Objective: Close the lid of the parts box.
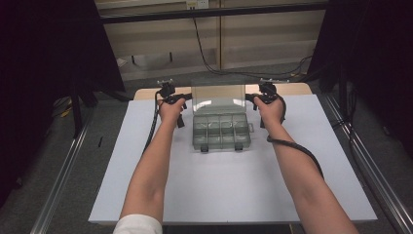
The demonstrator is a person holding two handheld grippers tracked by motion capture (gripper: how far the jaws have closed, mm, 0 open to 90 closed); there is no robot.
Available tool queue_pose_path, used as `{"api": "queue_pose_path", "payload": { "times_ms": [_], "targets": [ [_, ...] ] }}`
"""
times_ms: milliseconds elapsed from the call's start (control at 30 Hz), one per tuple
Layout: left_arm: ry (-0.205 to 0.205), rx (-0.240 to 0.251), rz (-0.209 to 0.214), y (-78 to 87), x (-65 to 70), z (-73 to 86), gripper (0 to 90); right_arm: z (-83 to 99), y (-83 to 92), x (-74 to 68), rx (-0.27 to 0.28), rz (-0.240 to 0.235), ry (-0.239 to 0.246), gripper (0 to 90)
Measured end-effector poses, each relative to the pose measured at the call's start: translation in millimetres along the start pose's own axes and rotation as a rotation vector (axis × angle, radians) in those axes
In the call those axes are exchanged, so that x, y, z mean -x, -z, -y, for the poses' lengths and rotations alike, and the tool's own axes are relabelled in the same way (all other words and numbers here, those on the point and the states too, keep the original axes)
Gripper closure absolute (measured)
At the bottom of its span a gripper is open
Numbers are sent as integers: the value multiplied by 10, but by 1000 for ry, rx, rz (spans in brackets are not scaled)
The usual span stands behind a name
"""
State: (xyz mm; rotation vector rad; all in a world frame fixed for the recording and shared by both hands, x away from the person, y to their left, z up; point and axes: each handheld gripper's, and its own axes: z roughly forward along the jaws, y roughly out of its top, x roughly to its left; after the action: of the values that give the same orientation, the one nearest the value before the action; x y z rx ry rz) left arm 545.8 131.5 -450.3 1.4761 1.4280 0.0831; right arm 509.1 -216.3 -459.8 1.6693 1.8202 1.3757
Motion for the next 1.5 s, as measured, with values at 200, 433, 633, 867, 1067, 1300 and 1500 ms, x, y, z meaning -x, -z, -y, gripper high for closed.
{"api": "queue_pose_path", "payload": {
  "times_ms": [200,433,633,867,1067,1300,1500],
  "targets": [
    [-33,-3,10,99,44,10,900,-15,79,-41,10,-15,37,900],
    [-69,5,32,174,50,32,900,-2,128,-66,21,-21,57,900],
    [-93,-3,37,227,98,12,900,-21,167,-83,31,-26,63,900],
    [-156,36,46,305,179,-41,900,-99,241,-133,55,-17,68,900],
    [-157,41,57,377,232,-70,900,-178,334,-186,67,-20,93,900],
    [-193,32,46,444,279,-56,900,-184,421,-237,67,-21,118,900],
    [-208,14,40,503,312,-51,900,-216,486,-275,68,-27,121,900]
  ]
}}
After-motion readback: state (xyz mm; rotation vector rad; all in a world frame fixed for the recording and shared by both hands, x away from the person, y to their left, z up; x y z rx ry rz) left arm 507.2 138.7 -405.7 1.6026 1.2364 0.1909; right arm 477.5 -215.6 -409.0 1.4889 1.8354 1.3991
